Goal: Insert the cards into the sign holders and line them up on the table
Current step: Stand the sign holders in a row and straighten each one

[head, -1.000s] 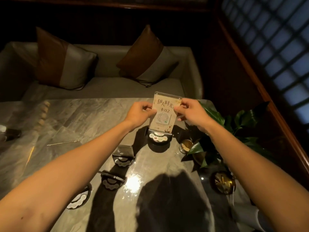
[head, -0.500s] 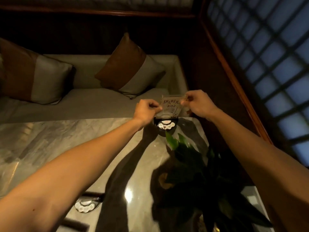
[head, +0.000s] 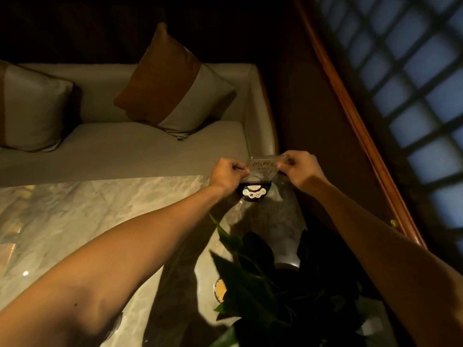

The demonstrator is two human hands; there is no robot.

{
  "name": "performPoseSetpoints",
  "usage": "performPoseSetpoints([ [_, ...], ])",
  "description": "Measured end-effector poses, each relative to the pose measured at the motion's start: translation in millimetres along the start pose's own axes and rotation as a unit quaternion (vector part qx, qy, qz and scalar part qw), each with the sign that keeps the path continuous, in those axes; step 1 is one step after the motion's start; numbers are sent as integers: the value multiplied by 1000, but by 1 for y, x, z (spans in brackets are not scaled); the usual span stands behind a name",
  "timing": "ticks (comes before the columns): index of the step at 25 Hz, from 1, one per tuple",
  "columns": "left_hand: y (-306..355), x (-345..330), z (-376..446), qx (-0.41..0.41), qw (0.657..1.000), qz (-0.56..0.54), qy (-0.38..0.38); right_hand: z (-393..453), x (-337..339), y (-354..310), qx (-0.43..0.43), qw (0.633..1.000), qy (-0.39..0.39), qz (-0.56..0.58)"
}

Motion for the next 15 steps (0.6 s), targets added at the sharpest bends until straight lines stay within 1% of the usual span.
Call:
performPoseSetpoints([
  [6,-3,-14,5,-7,997,63,-53,4,-6,15,-30,1000,0,9],
  [9,6,-3,-12,20,994,37,-101,1,-11,15,-62,997,-42,24],
  [11,14,23,-27,17,994,38,-104,-4,-8,12,-81,995,-63,16],
  [12,16,42,-37,14,994,40,-99,-10,-3,7,-90,994,-54,4],
  [13,18,62,-48,11,994,41,-96,-16,6,1,-96,995,-27,-8],
  [15,20,104,-75,3,995,44,-87,-35,28,-26,-92,994,62,-15],
])
Point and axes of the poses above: each hand's wrist, its own z-axis towards the middle knuckle, its own x-axis out of the back of the hand, y = z × x, the point moved 9 cm from there along z, towards the middle knuckle, and after that the axes turned 11 degrees about -z, right-handed, at the moved point
